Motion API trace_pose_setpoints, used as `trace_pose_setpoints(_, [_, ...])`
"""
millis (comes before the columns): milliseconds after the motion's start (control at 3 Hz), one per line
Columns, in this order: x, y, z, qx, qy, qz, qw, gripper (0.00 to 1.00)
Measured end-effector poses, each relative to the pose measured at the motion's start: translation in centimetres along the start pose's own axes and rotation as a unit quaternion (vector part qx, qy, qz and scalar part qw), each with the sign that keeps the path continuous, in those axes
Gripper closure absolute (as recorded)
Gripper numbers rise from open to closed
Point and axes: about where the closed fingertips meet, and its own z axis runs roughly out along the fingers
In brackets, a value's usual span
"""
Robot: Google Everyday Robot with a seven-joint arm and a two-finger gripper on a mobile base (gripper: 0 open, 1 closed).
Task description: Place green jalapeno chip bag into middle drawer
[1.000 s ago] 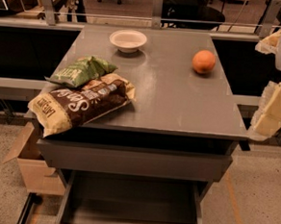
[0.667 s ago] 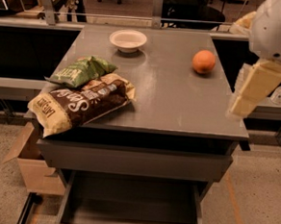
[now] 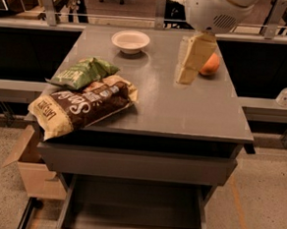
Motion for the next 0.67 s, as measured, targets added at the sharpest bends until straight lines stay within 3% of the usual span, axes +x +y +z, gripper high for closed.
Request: trace_pose_setpoints(667, [-0.24, -0.90, 0.55, 0.006, -0.016, -0.010, 0.9998, 0.00])
